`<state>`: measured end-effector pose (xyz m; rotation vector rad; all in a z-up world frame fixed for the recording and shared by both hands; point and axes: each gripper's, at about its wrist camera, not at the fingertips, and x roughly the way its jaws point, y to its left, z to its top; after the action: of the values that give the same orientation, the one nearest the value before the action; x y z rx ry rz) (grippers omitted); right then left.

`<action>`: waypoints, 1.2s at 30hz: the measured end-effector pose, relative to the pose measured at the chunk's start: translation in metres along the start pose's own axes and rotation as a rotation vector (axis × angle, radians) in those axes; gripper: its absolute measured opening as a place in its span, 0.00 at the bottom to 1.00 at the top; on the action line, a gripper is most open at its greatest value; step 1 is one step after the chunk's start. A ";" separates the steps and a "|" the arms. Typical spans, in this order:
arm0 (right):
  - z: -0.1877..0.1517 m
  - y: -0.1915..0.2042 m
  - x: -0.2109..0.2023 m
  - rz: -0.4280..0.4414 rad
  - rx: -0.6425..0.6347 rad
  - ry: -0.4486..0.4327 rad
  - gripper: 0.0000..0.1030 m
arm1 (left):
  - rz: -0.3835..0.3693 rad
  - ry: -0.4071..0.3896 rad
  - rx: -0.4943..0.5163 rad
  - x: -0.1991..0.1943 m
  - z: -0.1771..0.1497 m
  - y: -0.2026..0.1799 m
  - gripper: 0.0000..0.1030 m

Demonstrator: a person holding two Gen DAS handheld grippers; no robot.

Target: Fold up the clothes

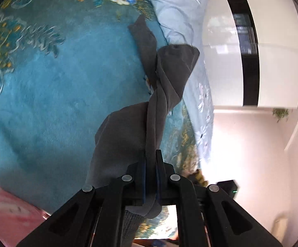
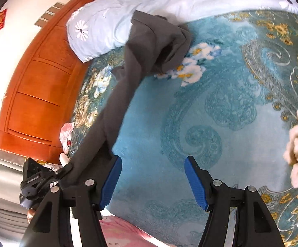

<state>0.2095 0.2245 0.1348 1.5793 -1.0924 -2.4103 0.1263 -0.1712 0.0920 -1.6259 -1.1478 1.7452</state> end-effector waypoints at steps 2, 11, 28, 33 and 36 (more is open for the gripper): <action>0.006 -0.004 0.010 -0.007 0.000 0.017 0.65 | -0.001 -0.021 -0.032 -0.008 0.001 0.009 0.07; 0.027 0.020 0.074 -0.002 -0.068 0.129 0.65 | 0.054 -0.054 -0.105 0.008 0.023 0.041 0.07; 0.029 0.009 0.129 -0.395 0.316 0.045 0.65 | 0.069 0.243 0.018 0.058 0.093 0.093 0.07; 0.017 0.028 0.127 -0.486 0.454 0.073 0.65 | 0.163 0.339 0.060 0.051 0.114 0.094 0.07; 0.018 0.049 0.132 -0.465 0.407 0.096 0.65 | 0.180 0.366 0.054 0.043 0.117 0.090 0.08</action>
<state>0.1165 0.1434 0.0642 2.2764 -1.3965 -2.4420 0.0221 -0.2122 -0.0135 -1.9631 -0.7979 1.4801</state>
